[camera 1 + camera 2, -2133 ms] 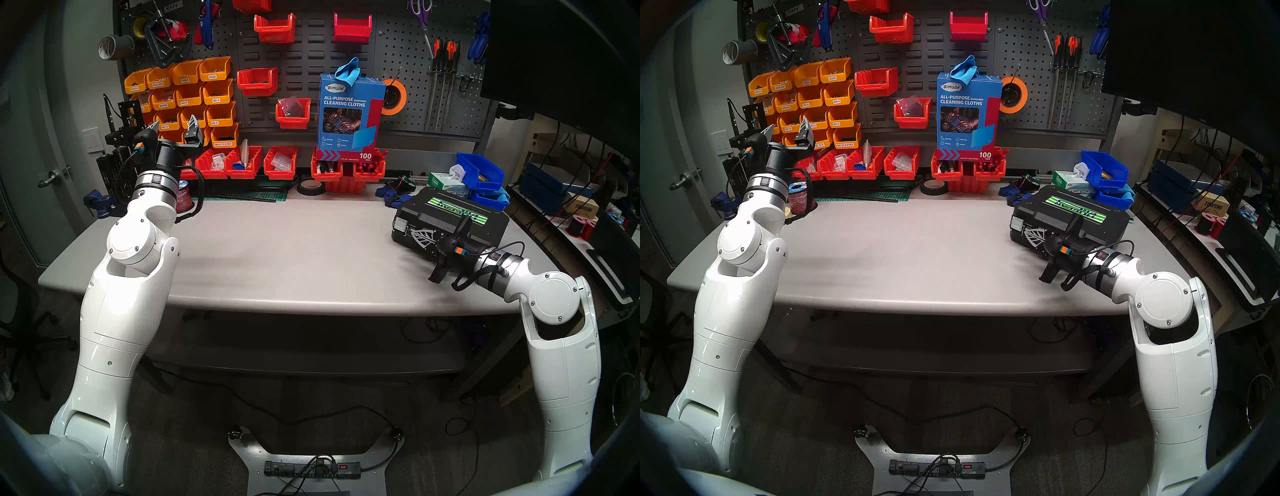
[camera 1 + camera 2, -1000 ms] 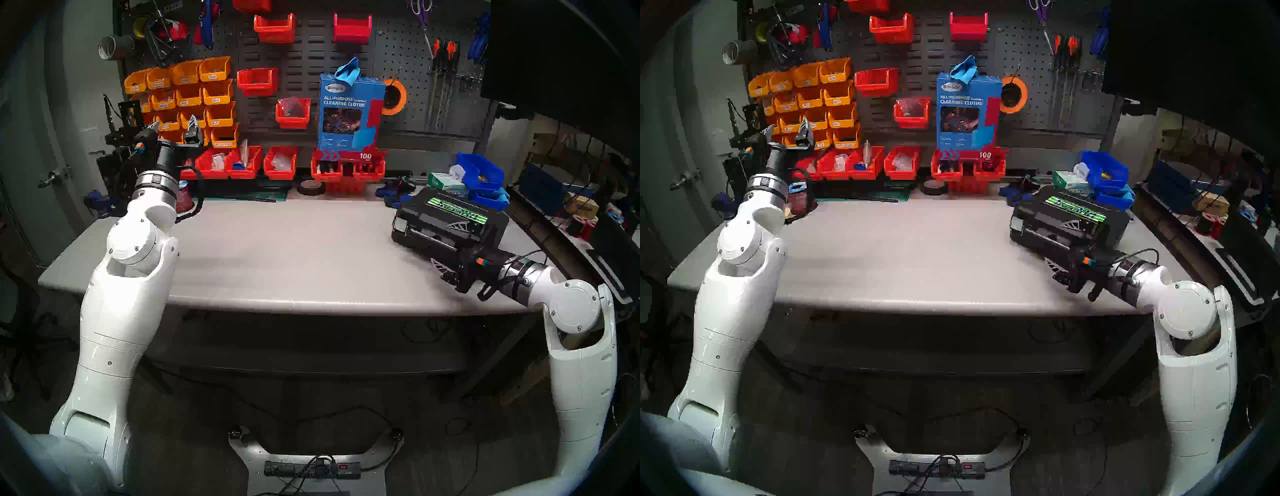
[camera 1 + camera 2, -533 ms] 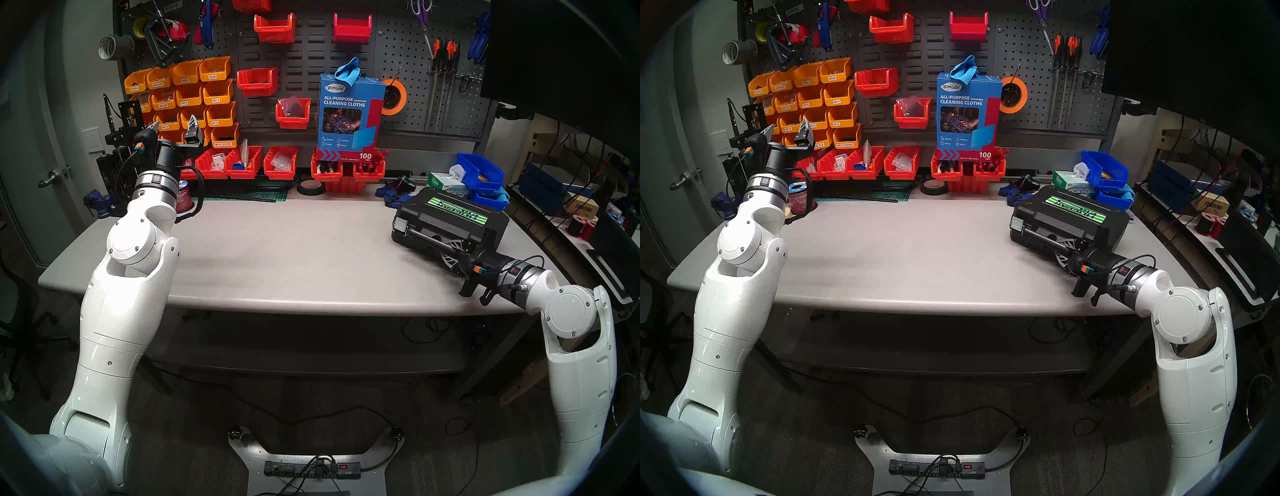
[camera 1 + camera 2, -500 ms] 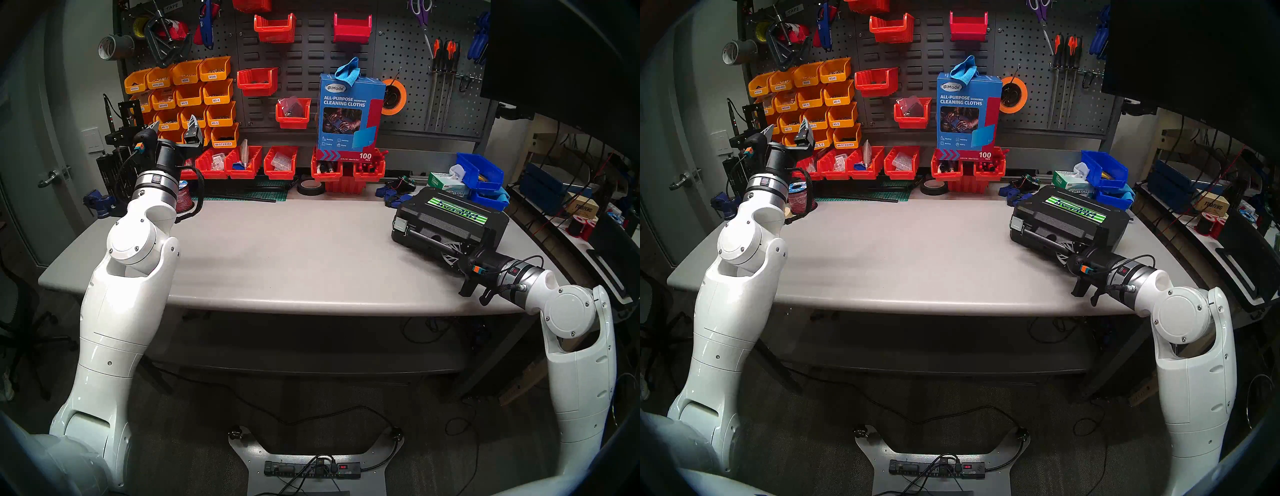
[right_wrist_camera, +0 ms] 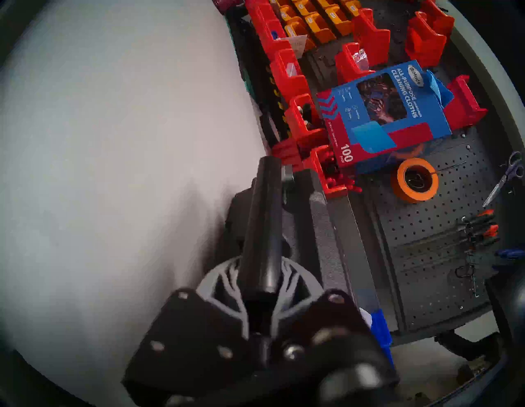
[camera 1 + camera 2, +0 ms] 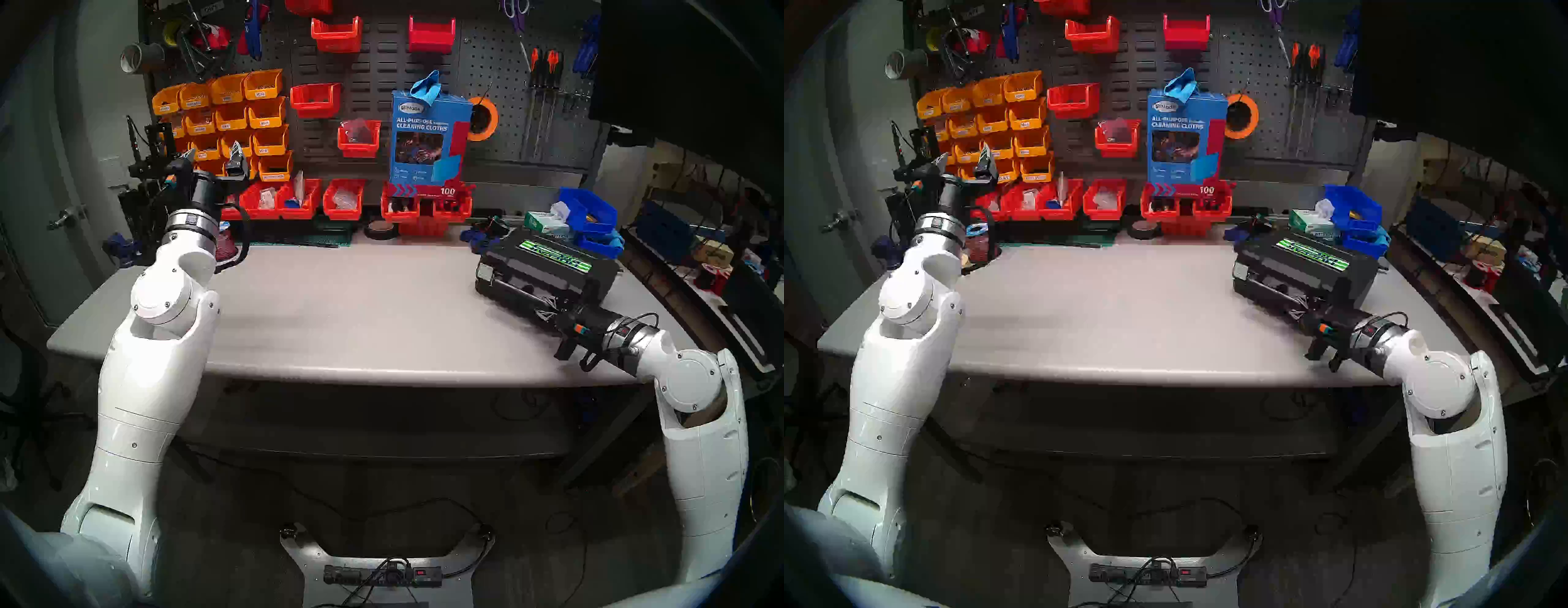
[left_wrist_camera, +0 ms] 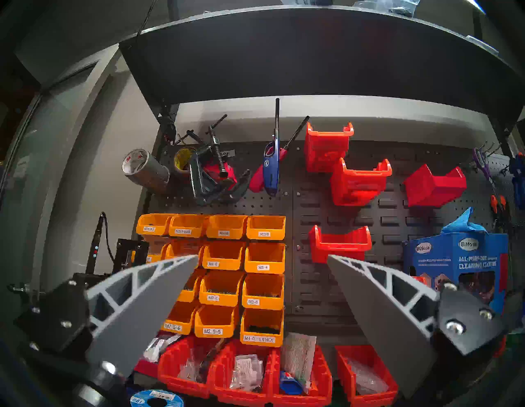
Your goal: Open the tool box
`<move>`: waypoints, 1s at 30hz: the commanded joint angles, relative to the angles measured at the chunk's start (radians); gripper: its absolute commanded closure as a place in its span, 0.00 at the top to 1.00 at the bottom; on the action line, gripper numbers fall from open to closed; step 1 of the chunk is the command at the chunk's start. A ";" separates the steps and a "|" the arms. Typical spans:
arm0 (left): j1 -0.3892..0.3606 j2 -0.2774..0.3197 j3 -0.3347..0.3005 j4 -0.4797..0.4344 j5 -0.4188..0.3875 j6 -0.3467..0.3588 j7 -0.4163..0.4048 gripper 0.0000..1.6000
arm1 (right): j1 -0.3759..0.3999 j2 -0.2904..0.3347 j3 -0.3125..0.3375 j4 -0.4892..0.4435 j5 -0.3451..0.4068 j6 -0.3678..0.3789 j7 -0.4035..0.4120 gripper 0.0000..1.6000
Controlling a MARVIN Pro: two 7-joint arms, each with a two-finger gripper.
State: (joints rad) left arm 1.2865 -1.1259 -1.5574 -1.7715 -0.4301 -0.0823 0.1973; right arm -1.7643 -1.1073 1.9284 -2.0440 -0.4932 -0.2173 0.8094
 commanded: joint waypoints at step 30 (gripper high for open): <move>-0.010 -0.002 -0.001 -0.008 -0.001 -0.002 0.001 1.00 | 0.239 -0.011 -0.286 0.185 0.219 -0.385 0.021 0.00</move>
State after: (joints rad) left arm 1.2865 -1.1257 -1.5574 -1.7713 -0.4301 -0.0824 0.1971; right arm -1.6405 -1.1027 1.7070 -1.8886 -0.2741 -0.5536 0.8712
